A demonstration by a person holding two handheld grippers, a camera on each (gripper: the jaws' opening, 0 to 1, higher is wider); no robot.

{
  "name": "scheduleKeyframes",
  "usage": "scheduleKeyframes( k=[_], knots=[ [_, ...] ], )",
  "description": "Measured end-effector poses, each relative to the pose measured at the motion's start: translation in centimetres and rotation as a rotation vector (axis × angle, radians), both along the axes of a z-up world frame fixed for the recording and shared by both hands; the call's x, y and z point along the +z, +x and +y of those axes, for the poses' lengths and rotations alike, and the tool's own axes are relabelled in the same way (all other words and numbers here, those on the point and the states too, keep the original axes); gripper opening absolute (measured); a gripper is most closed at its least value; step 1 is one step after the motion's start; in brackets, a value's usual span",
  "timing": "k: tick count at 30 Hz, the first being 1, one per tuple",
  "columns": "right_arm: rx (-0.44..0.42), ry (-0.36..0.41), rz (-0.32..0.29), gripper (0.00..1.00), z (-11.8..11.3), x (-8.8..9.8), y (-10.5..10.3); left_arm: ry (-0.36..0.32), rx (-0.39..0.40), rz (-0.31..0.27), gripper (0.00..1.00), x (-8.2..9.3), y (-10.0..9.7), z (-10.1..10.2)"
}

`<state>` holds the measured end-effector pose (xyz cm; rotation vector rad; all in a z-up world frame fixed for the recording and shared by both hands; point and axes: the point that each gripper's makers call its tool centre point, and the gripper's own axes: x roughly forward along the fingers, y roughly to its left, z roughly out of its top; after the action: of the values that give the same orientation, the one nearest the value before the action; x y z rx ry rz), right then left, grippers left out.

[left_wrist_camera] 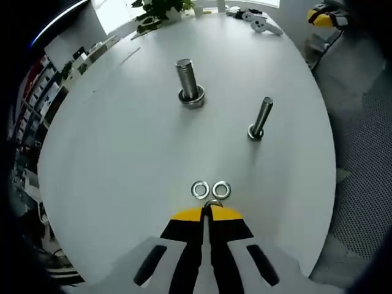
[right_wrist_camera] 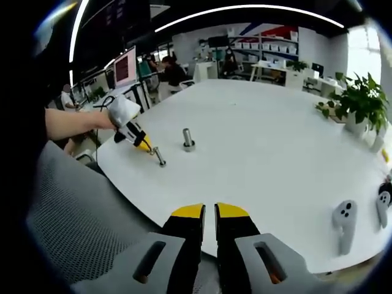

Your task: Place the washer onto the threaded stud by aligning its center hole with the stud, sliding it down to the base, and recovering from edge contact or off-axis alignment until the washer reaches the visible bottom stop.

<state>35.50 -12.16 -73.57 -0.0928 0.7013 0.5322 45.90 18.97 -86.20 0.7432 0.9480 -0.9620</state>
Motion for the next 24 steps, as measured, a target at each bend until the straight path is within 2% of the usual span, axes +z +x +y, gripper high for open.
scheduleKeyframes(
  k=[2, 4, 9, 13, 18, 24],
  knots=[
    [-0.002, 0.004, 0.000, 0.09, 0.0, 0.0, 0.0, -0.020, 0.021, -0.008, 0.00, 0.5, 0.0, 0.1],
    [-0.002, 0.004, -0.003, 0.09, -0.1, 0.1, 0.1, -0.052, 0.057, 0.012, 0.00, 0.9, -0.2, 0.2],
    [0.000, 0.006, -0.005, 0.09, 0.1, 0.1, 0.1, -0.080, 0.080, 0.016, 0.00, 1.9, -0.7, 0.2],
    [-0.004, 0.009, -0.007, 0.09, 0.2, 0.2, 0.1, -0.127, 0.096, 0.019, 0.00, 3.1, -0.9, -0.7],
    [-0.002, 0.010, -0.007, 0.09, 0.1, 0.2, 0.1, -0.152, 0.085, 0.010, 0.00, 4.5, -0.8, -1.9],
    [-0.008, 0.016, -0.010, 0.09, 0.0, 0.2, 0.1, -0.227, 0.075, 0.026, 0.00, 6.5, -0.9, -4.2]
  ],
)
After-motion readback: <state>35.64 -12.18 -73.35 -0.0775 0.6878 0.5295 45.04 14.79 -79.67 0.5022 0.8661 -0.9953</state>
